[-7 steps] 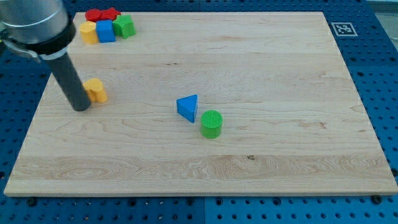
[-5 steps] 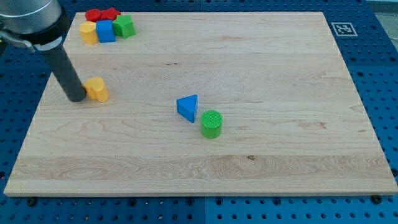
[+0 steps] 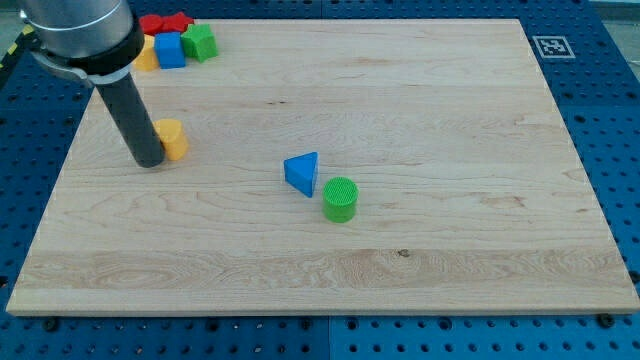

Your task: Push the yellow heart to the group of blocks

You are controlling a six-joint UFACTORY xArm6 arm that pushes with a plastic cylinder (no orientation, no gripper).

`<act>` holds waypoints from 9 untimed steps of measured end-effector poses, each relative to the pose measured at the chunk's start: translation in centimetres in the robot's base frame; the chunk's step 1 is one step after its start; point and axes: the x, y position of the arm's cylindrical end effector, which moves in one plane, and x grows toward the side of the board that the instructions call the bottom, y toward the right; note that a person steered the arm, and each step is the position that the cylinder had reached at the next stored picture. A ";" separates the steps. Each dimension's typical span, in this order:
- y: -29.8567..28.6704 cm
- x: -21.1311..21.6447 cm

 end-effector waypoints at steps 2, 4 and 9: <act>3.5 -2.2; 6.8 -6.6; 11.0 -12.9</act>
